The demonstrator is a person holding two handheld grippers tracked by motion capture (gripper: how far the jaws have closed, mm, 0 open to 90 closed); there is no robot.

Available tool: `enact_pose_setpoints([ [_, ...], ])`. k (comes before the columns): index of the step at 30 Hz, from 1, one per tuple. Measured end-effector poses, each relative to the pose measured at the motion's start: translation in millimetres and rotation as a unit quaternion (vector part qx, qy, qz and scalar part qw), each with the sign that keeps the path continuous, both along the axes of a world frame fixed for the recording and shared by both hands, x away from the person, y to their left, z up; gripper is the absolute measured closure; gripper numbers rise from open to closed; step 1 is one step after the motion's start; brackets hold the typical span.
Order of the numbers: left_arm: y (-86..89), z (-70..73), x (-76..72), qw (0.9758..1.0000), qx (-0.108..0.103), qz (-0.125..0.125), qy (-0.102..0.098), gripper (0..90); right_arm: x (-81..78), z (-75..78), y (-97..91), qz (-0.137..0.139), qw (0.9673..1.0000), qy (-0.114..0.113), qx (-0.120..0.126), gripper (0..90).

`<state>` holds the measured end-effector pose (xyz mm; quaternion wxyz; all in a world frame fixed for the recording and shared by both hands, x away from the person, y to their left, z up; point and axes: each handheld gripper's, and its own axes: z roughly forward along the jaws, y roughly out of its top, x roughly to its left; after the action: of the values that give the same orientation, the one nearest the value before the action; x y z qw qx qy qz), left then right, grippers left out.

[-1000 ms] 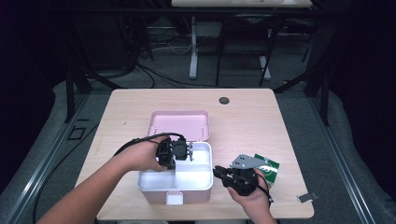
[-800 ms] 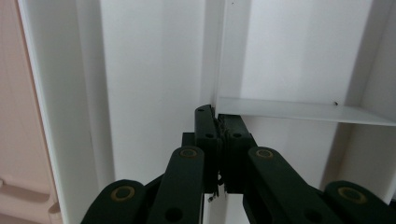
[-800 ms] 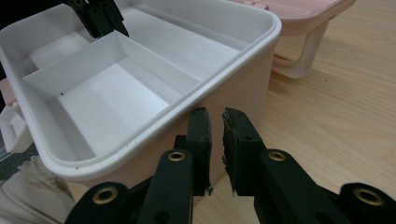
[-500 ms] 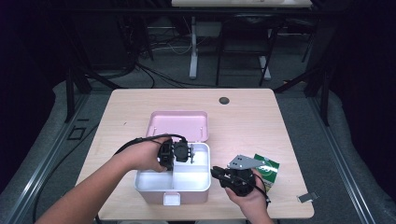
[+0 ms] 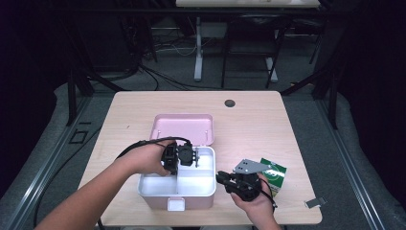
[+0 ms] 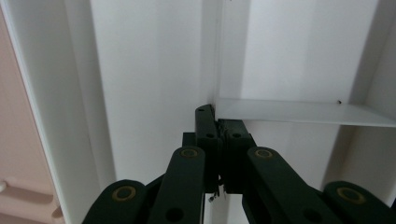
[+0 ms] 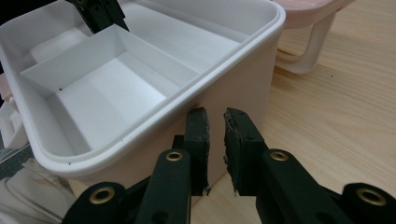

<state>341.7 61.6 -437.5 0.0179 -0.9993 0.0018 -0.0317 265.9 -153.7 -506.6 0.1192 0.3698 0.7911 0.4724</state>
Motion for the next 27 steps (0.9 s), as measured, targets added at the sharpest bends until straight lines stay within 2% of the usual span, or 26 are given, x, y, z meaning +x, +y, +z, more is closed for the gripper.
enact_pose_setpoints([
  [6, 1.2, 5.1, -0.9, 1.0000, -0.002, -0.003, -0.009, 88.5, 1.1, -1.3, -1.0, 0.001, 1.0000, 0.003, 0.000, 78.8],
  [13, 5.8, 17.7, -1.6, 0.9996, -0.018, 0.004, -0.023, 89.1, 2.9, -4.1, -2.8, -0.001, 0.9999, 0.010, -0.002, 78.6],
  [18, 11.1, 35.6, -1.6, 0.9988, -0.033, 0.019, -0.030, 89.2, 3.2, -4.5, -2.9, 0.001, 0.9999, 0.014, -0.006, 78.4],
  [23, 19.2, 48.5, -1.7, 0.9977, -0.049, 0.036, -0.029, 89.2, 3.6, -4.9, -3.2, 0.001, 0.9999, 0.015, -0.006, 78.4],
  [27, 26.7, 52.0, 0.4, 0.9960, -0.055, 0.068, -0.020, 89.2, 3.8, -5.9, -3.1, -0.001, 0.9999, 0.013, -0.003, 78.3],
])
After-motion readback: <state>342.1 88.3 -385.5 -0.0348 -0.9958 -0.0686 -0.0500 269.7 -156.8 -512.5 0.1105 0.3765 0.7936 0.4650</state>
